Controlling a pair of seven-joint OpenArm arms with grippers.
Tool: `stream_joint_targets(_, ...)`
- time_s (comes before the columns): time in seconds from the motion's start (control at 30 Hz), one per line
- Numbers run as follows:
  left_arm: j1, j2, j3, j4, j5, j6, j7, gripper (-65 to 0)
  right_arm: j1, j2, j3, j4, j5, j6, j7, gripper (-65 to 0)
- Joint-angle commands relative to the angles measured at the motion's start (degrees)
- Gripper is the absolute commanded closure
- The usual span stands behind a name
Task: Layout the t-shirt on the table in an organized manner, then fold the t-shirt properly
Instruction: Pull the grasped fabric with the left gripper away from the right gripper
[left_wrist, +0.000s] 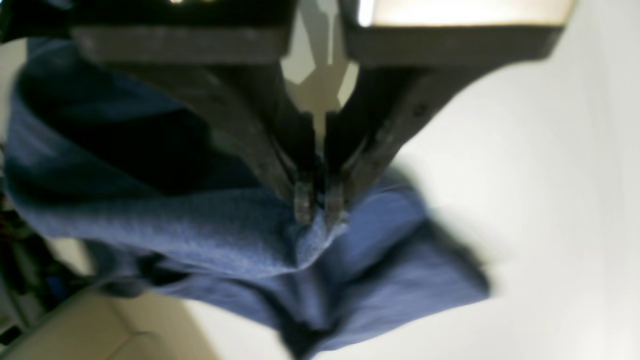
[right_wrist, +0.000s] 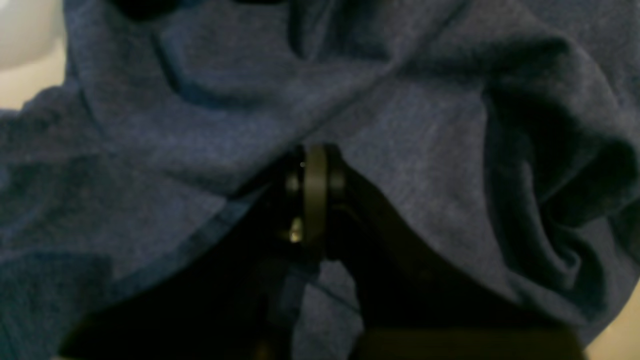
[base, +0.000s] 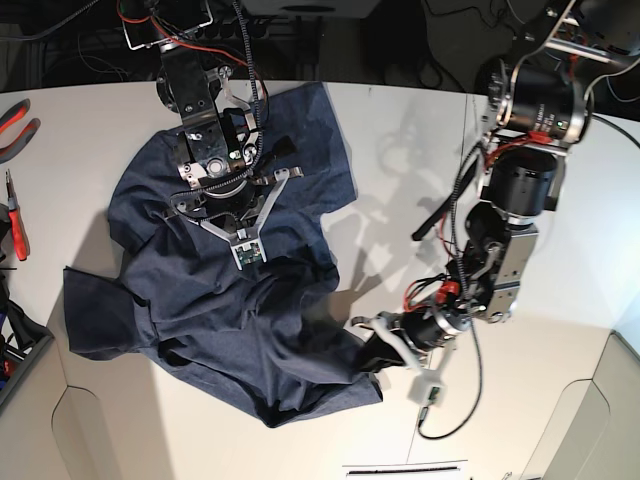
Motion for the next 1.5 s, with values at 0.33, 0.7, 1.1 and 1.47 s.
stream_joint_targets(0.33, -1.7, -12.6, -0.3, 1.0, -1.0, -0.8, -1.3, 0.0, 0.0, 0.0, 0.2, 0.1, 0.3, 0.2, -1.9, 0.0)
stream_joint_targets(0.7, -1.7, -23.2, -0.3, 1.0, -1.0, -0.8, 1.1, 0.0, 0.0, 0.2, 0.2, 0.1, 0.3, 0.2, -1.7, 0.0)
stream_joint_targets(1.1, -1.7, -26.4, -0.3, 1.0, -0.6, -0.8, 13.6, 0.0, 0.4, 0.8, 0.2, 0.1, -0.9, 0.4, -1.5, 0.0)
stream_joint_targets(1.47, -1.7, -26.9, -0.3, 1.0, 13.0, -0.8, 20.0, 0.0, 0.4, 6.2, 0.2, 0.1, -2.3, 0.4, -1.6, 0.0)
